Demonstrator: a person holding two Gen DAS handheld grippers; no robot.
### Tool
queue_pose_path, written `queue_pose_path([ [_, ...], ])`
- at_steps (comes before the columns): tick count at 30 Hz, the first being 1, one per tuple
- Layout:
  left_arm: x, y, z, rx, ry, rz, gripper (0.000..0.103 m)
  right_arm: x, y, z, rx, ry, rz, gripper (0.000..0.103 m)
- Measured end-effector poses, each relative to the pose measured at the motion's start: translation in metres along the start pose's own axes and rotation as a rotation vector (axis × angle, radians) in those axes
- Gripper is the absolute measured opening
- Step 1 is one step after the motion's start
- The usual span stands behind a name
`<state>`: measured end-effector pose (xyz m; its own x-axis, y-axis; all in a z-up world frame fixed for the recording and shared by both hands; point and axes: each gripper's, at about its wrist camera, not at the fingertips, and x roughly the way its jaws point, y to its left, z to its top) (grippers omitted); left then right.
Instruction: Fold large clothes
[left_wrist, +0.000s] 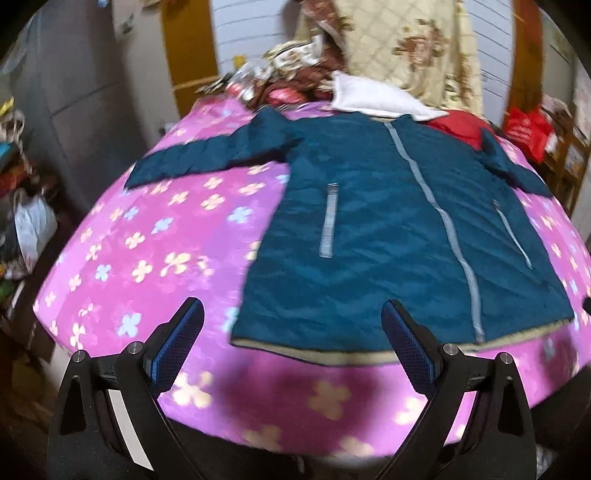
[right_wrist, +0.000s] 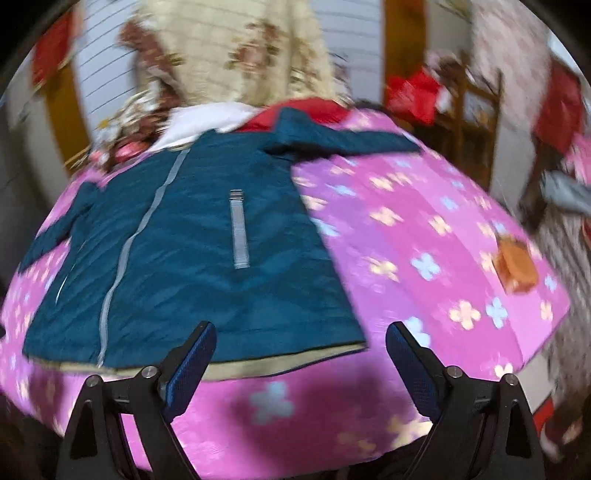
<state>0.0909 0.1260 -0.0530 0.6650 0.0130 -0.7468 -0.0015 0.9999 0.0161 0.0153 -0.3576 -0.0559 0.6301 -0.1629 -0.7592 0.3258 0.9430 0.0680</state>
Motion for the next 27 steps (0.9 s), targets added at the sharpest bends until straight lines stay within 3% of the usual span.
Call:
queue_pose_path([
  [5, 0.048, 0.052, 0.004, -0.201, 0.113, -0.115, 0.097, 0.025, -0.060, 0.012, 0.149, 0.059, 0.014, 0.086],
  [10, 0.086, 0.073, 0.002, -0.332, 0.179, -0.219, 0.097, 0.054, -0.080, 0.020, 0.171, 0.114, 0.159, 0.086],
  [15, 0.113, 0.077, -0.004, -0.411, 0.237, -0.320, 0.097, 0.082, -0.073, 0.022, 0.156, 0.159, 0.233, 0.086],
  [17, 0.112, 0.073, -0.004, -0.399, 0.205, -0.316, 0.097, 0.095, -0.071, 0.021, 0.167, 0.184, 0.244, 0.086],
  [21, 0.116, 0.057, -0.001, -0.357, 0.227, -0.364, 0.097, 0.104, -0.062, 0.018, 0.159, 0.186, 0.244, 0.086],
  [23, 0.116, 0.047, 0.000, -0.316, 0.234, -0.344, 0.090, 0.105, -0.054, 0.017, 0.141, 0.183, 0.248, 0.086],
  [24, 0.115, 0.039, 0.001, -0.272, 0.235, -0.294, 0.070, 0.106, -0.051, 0.017, 0.132, 0.182, 0.244, 0.086],
  [25, 0.115, 0.033, 0.002, -0.236, 0.241, -0.246, 0.050, 0.106, -0.047, 0.017, 0.115, 0.175, 0.238, 0.077],
  [26, 0.115, 0.030, 0.003, -0.222, 0.251, -0.231, 0.044, 0.105, -0.042, 0.016, 0.100, 0.170, 0.238, 0.068],
  [27, 0.115, 0.029, 0.004, -0.232, 0.261, -0.246, 0.033, 0.105, -0.038, 0.015, 0.083, 0.167, 0.235, 0.050],
])
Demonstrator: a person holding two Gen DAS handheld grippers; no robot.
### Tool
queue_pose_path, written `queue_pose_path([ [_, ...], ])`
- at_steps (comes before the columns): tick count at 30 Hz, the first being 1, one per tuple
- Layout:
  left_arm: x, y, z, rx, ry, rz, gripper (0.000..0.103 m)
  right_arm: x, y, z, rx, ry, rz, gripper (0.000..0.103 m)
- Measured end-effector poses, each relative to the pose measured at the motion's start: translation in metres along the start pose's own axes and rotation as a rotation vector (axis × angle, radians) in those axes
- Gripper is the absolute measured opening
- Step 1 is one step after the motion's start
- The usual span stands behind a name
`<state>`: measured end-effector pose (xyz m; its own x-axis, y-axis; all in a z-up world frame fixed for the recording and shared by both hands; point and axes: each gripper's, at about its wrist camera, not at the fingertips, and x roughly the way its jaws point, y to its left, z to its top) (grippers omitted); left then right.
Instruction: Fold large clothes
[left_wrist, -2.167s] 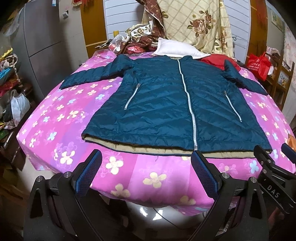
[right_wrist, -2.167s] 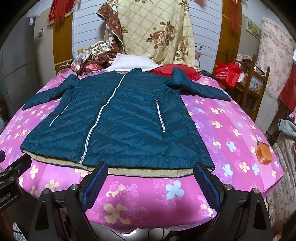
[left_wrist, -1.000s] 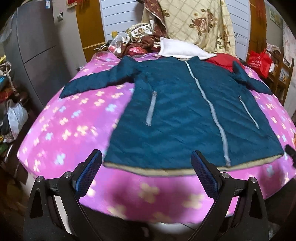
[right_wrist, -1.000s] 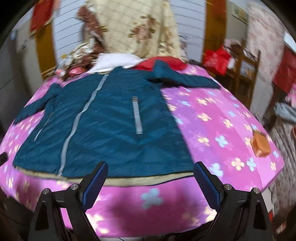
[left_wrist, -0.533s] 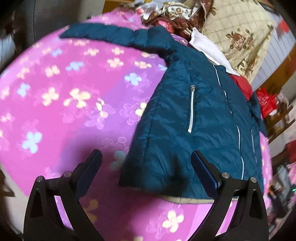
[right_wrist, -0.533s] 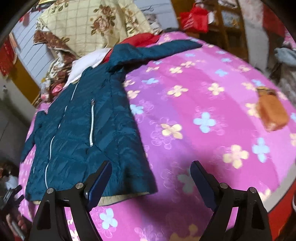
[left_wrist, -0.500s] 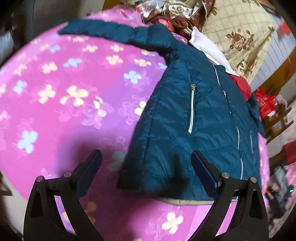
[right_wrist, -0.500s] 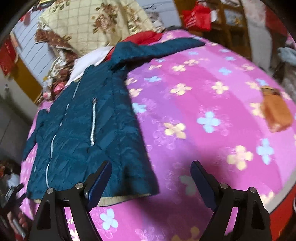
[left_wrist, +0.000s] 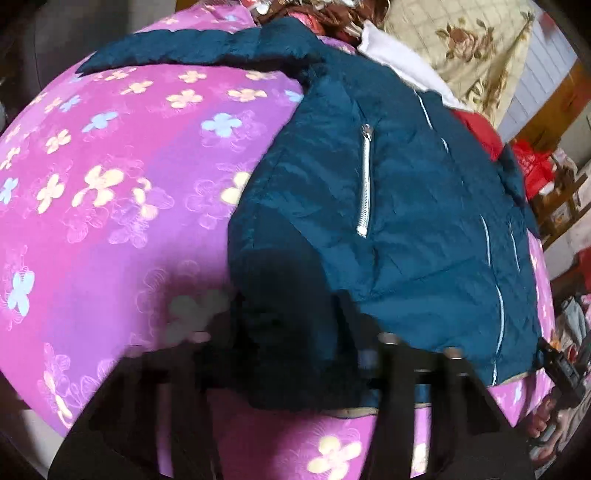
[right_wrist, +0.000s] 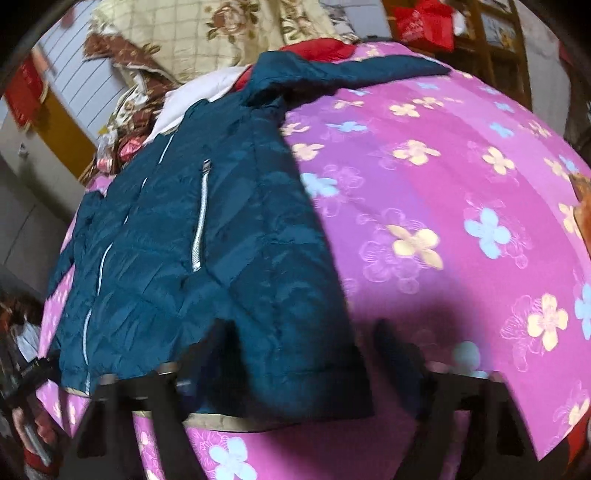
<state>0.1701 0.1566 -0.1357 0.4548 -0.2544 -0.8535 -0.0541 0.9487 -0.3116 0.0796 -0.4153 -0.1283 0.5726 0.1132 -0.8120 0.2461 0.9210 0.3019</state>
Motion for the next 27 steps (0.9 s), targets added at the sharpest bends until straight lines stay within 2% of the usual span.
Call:
queue_pose_path([
  [1, -0.002, 0.000, 0.000, -0.016, 0.002, -0.003, 0.028, 0.001, 0.004, -0.001, -0.014, 0.006, -0.008, 0.038],
  [3, -0.006, -0.001, 0.000, -0.025, -0.004, 0.022, 0.023, -0.002, 0.009, -0.002, -0.024, 0.005, 0.003, 0.025],
  [7, -0.021, -0.014, -0.008, 0.000, -0.036, 0.070, 0.017, -0.017, 0.015, -0.005, -0.050, -0.007, 0.015, 0.015],
  [11, -0.030, -0.020, -0.020, 0.022, -0.045, 0.083, 0.016, -0.032, 0.014, -0.013, -0.071, -0.005, 0.011, 0.012],
  [19, -0.039, -0.007, -0.037, -0.038, -0.042, 0.056, 0.016, -0.043, 0.001, -0.045, -0.069, 0.030, 0.008, 0.009],
  [27, -0.051, -0.008, -0.057, 0.002, -0.075, 0.096, 0.016, -0.056, 0.002, -0.074, -0.106, 0.042, -0.018, 0.008],
])
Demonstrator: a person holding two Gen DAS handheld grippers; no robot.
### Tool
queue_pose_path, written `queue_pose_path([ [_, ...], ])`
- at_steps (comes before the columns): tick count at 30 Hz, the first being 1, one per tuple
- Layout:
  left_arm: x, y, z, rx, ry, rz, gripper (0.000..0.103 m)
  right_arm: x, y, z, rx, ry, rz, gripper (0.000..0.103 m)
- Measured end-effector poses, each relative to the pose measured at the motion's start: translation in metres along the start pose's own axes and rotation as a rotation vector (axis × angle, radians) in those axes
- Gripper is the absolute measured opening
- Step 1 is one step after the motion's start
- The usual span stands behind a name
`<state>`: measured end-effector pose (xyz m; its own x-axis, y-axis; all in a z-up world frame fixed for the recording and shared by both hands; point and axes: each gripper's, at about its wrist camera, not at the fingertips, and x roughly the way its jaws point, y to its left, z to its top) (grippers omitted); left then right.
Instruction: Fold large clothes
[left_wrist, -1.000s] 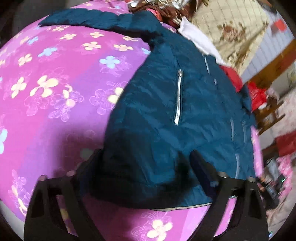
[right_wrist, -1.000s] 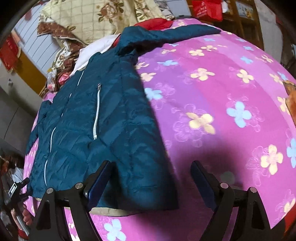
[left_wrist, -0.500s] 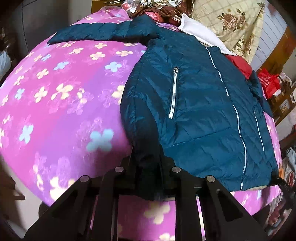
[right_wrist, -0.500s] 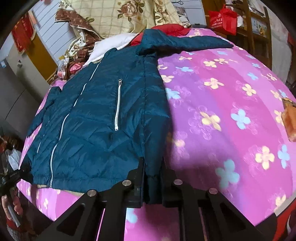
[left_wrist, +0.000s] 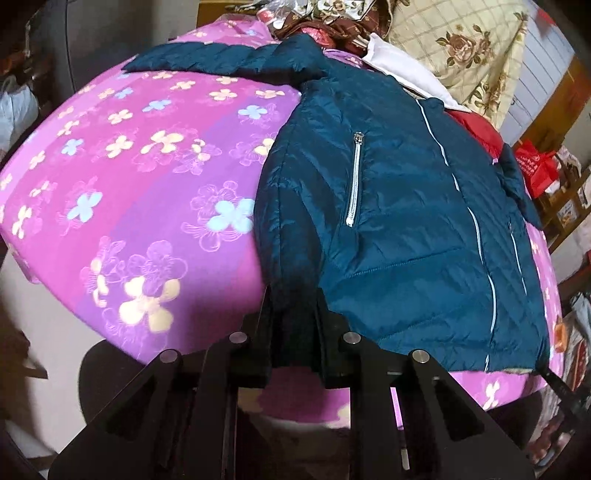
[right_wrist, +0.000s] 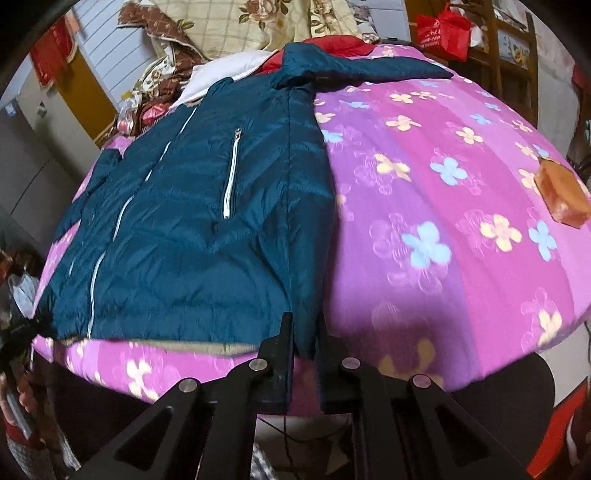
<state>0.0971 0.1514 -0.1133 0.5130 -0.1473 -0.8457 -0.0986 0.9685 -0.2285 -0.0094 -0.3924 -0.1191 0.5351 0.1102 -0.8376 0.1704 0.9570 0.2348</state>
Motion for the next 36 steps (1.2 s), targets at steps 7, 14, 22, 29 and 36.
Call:
queue_pose_path([
  [7, -0.029, 0.015, -0.003, -0.004, -0.043, 0.002, 0.017, -0.017, -0.009, -0.009, 0.020, 0.003, 0.006, 0.011],
  [14, -0.072, 0.027, 0.003, -0.001, -0.178, 0.095, 0.047, -0.069, 0.006, 0.002, 0.015, -0.182, 0.029, 0.074],
  [22, -0.090, 0.050, 0.029, -0.083, -0.265, 0.104, 0.062, -0.087, 0.067, 0.042, -0.156, -0.283, 0.030, 0.074],
  [29, -0.080, 0.091, 0.069, -0.262, -0.259, 0.041, 0.068, -0.046, 0.135, 0.072, -0.307, -0.253, 0.056, 0.074],
  [36, -0.049, 0.121, 0.131, -0.395, -0.236, -0.019, 0.068, 0.022, 0.187, 0.117, -0.377, -0.266, 0.033, 0.074],
])
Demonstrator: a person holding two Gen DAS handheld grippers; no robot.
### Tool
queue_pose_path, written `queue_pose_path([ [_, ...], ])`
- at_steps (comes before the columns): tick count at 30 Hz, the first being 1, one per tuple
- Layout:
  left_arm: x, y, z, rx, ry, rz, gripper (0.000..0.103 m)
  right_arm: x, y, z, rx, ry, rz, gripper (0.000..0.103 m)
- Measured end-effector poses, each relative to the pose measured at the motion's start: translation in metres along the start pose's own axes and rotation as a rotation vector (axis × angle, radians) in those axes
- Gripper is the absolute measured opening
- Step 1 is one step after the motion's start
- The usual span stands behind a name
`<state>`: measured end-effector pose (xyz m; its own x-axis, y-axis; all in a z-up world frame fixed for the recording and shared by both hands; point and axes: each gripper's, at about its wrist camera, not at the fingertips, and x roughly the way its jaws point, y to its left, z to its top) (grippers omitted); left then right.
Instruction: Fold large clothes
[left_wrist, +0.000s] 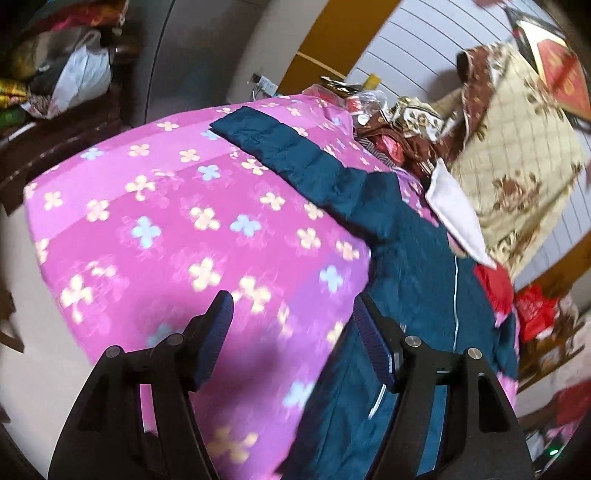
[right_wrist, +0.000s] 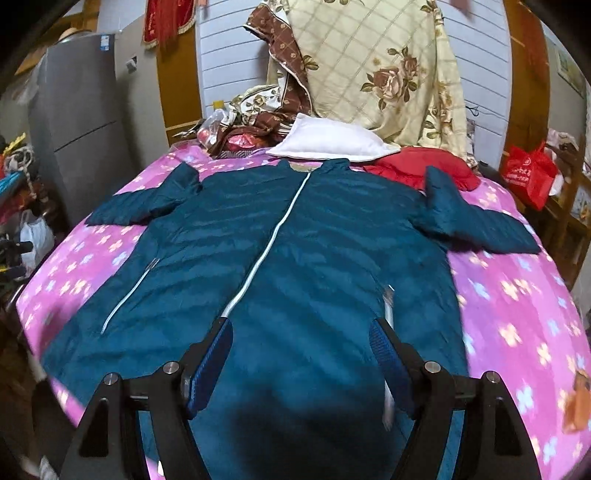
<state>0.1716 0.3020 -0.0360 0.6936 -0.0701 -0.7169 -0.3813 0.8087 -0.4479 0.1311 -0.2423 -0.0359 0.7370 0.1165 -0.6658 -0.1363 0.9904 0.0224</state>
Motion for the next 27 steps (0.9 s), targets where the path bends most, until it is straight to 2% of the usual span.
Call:
queue_pose_path([
  [2, 0.017, 0.000, 0.021, -0.027, -0.004, -0.027, 0.068, 0.024, 0.001, 0.010, 0.026, -0.006, -0.001, 0.074],
  [6, 0.058, 0.001, 0.058, -0.061, 0.012, -0.025, 0.068, 0.069, 0.004, 0.022, 0.061, 0.012, 0.018, 0.074],
  [14, 0.169, 0.003, 0.125, -0.106, 0.115, -0.013, 0.068, 0.130, 0.019, 0.016, 0.007, 0.068, 0.063, 0.074],
  [20, 0.225, 0.021, 0.160, -0.212, 0.118, -0.034, 0.068, 0.143, 0.019, 0.007, 0.011, 0.087, 0.080, 0.074],
  [27, 0.257, 0.035, 0.177, -0.267, 0.113, -0.058, 0.068, 0.149, 0.014, 0.005, 0.038, 0.105, 0.108, 0.075],
])
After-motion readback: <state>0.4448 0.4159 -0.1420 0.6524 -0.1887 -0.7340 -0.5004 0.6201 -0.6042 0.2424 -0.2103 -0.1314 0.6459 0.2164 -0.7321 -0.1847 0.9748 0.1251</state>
